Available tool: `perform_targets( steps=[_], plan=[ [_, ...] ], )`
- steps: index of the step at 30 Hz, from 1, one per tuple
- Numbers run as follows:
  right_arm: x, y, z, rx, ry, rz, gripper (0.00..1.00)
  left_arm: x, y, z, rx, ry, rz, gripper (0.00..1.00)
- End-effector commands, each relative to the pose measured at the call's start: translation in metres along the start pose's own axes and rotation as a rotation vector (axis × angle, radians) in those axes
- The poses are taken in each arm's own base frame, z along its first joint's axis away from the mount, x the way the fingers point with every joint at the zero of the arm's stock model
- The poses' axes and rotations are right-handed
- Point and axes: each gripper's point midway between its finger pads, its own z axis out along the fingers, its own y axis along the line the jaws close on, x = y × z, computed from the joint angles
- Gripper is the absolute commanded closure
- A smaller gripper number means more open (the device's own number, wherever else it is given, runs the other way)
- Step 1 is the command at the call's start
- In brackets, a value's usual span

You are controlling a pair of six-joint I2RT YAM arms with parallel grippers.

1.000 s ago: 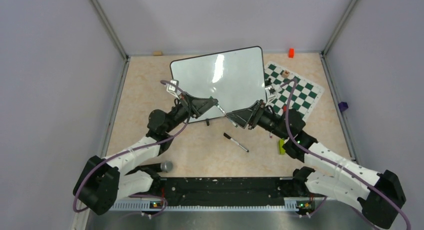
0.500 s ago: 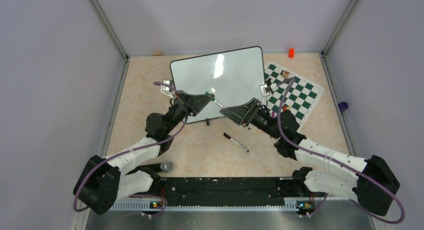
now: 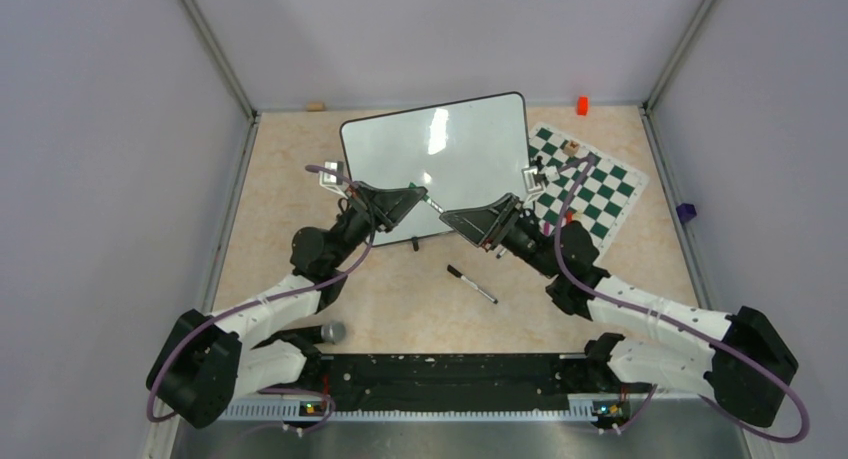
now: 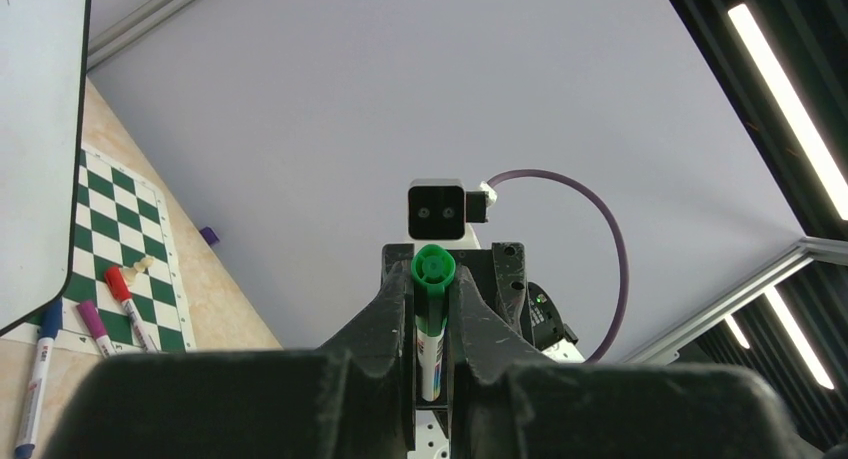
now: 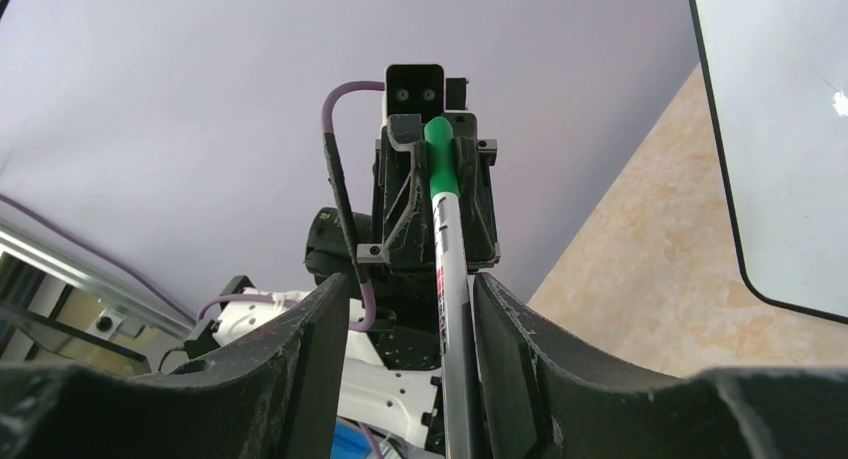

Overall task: Write a sentence on the whiteboard
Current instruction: Open the pen cap of the whiteboard marker.

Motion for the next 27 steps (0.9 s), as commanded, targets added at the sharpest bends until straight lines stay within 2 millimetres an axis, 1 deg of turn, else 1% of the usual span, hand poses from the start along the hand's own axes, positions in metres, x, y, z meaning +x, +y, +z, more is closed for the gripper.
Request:
perform_targets(
  steps=[1, 3, 7, 10, 14, 15, 19, 21, 23, 27],
  plan=[
    [-0.011, 0.0262, 0.0061, -0.087, -0.043, 0.002, 0.52, -0.0041, -0.0123, 0.0003, 0.053, -0.024, 0.023, 1.0],
    [-0.0112, 0.0265, 0.007, -0.089, -0.043, 0.004, 0.52, -0.005, -0.0133, -0.0001, 0.058, -0.03, 0.021, 1.0],
    [-0.0098, 0.0278, 0.0087, -0.1, -0.039, 0.009, 0.55, -0.0043, -0.013, 0.0009, 0.057, -0.025, 0.021, 1.0],
    [-0.0099, 0.0273, 0.0091, -0.102, -0.041, 0.011, 0.62, -0.003, -0.0131, 0.0011, 0.057, -0.02, 0.019, 1.0],
    [-0.0091, 0.0284, 0.0104, -0.107, -0.037, 0.015, 0.64, -0.0017, -0.0102, 0.0009, 0.049, -0.022, 0.026, 1.0],
    [-0.0087, 0.0276, 0.0108, -0.104, -0.035, 0.017, 0.66, -0.0013, -0.0101, 0.0011, 0.049, -0.023, 0.025, 1.0],
    [-0.0082, 0.0264, 0.012, -0.093, -0.031, 0.018, 0.77, -0.0003, -0.0104, 0.0018, 0.052, -0.022, 0.033, 1.0],
    [-0.0094, 0.0257, 0.0117, -0.087, -0.035, 0.018, 0.86, -0.0006, -0.0101, 0.0021, 0.051, -0.025, 0.037, 1.0],
    [-0.0092, 0.0262, 0.0105, -0.087, -0.036, 0.017, 1.0, -0.0013, -0.009, 0.0016, 0.047, -0.031, 0.037, 1.0],
    [-0.0102, 0.0252, 0.0058, -0.079, -0.043, 0.02, 1.0, -0.0038, -0.0081, -0.0029, 0.04, -0.056, 0.043, 1.0]
  ],
)
